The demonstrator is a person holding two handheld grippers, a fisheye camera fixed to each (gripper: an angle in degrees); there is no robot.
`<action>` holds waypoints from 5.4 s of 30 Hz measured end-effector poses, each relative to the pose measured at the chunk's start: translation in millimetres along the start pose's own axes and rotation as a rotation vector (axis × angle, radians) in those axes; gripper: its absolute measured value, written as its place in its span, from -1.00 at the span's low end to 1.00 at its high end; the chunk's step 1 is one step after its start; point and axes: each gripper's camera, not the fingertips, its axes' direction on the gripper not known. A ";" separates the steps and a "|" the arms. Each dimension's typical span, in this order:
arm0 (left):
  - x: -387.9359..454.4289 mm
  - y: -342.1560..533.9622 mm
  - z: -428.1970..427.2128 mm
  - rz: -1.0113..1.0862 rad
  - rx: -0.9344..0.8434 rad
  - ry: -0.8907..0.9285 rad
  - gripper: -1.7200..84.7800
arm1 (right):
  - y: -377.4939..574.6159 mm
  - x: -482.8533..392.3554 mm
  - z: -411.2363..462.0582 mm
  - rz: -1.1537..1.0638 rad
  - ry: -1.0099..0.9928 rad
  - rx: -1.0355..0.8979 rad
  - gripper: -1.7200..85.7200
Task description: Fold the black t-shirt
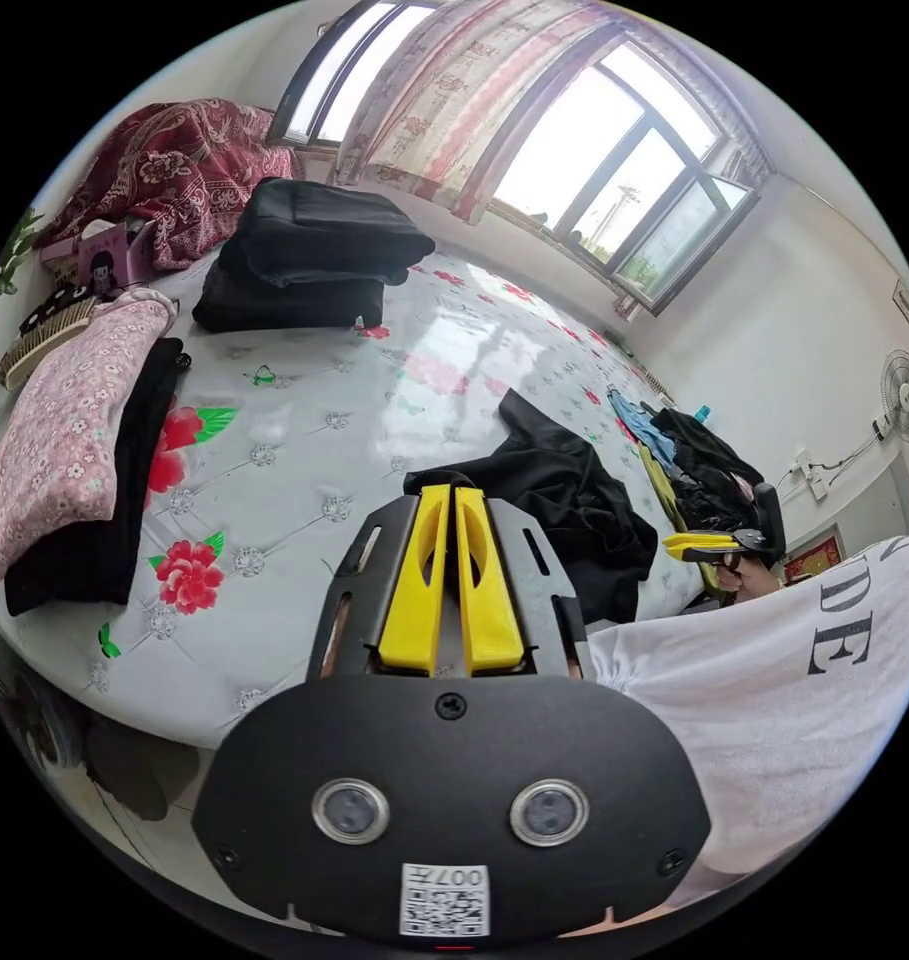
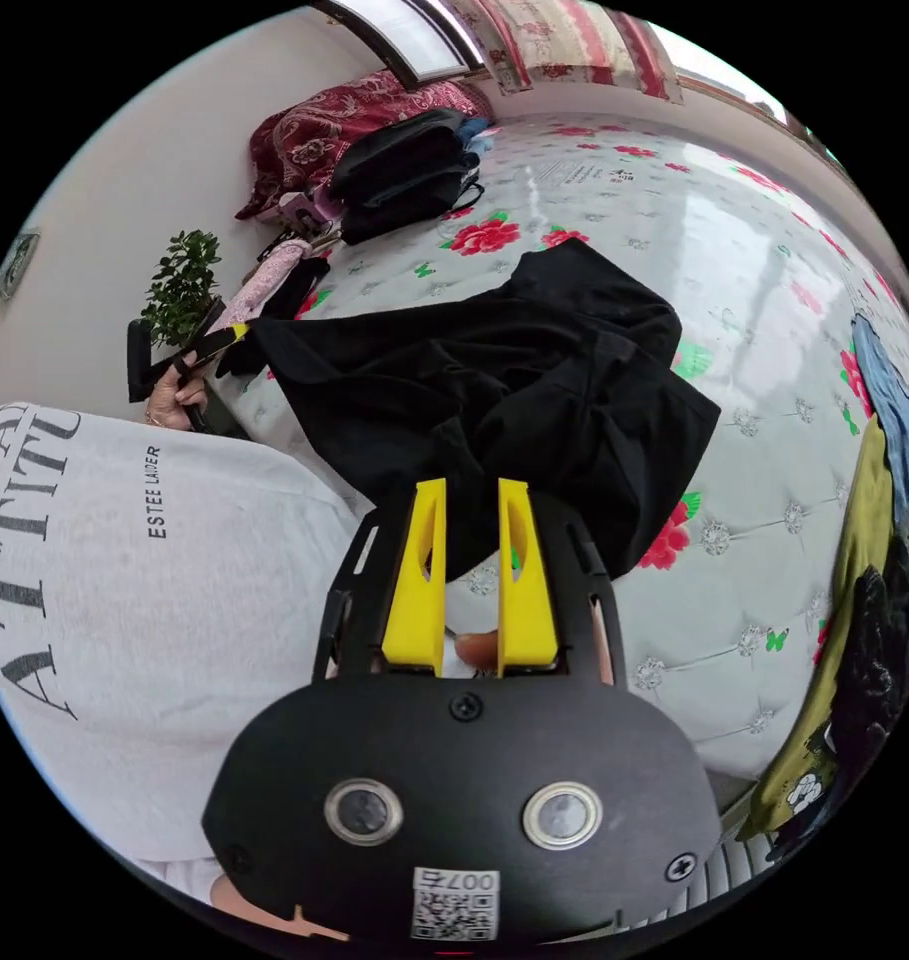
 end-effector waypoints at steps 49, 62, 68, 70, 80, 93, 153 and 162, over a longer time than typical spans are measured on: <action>103.6 -132.0 14.5 0.056 0.079 0.269 -0.98 | -25.0 -33.2 -215.3 -0.061 0.284 0.395 -0.97; 220.6 -164.0 -178.4 0.439 0.531 0.234 -0.98 | 24.6 -135.8 -410.6 -0.400 0.375 1.090 -0.97; 219.4 -74.1 -171.5 0.371 0.519 0.239 -0.98 | 98.8 -117.7 -378.3 -0.363 0.323 1.014 -0.97; 207.7 -41.3 -162.2 0.302 0.548 0.240 -0.98 | 119.9 -105.3 -358.2 -0.311 0.319 0.962 -0.97; 172.7 16.0 51.4 -0.143 -0.104 0.130 -0.88 | 150.8 -2.4 -185.8 0.033 0.275 0.256 -0.97; 248.5 -7.1 210.2 -0.001 -0.573 -0.225 -0.76 | 133.6 46.1 -192.1 0.058 0.147 0.222 -0.97; -21.7 8.8 -8.0 -0.445 -0.026 0.318 -0.98 | 127.9 104.1 -223.0 0.043 -0.013 0.118 -0.97; -45.9 -68.1 -8.7 -0.344 -0.071 0.314 -0.98 | 60.0 142.8 -241.5 0.032 -0.081 0.149 -0.96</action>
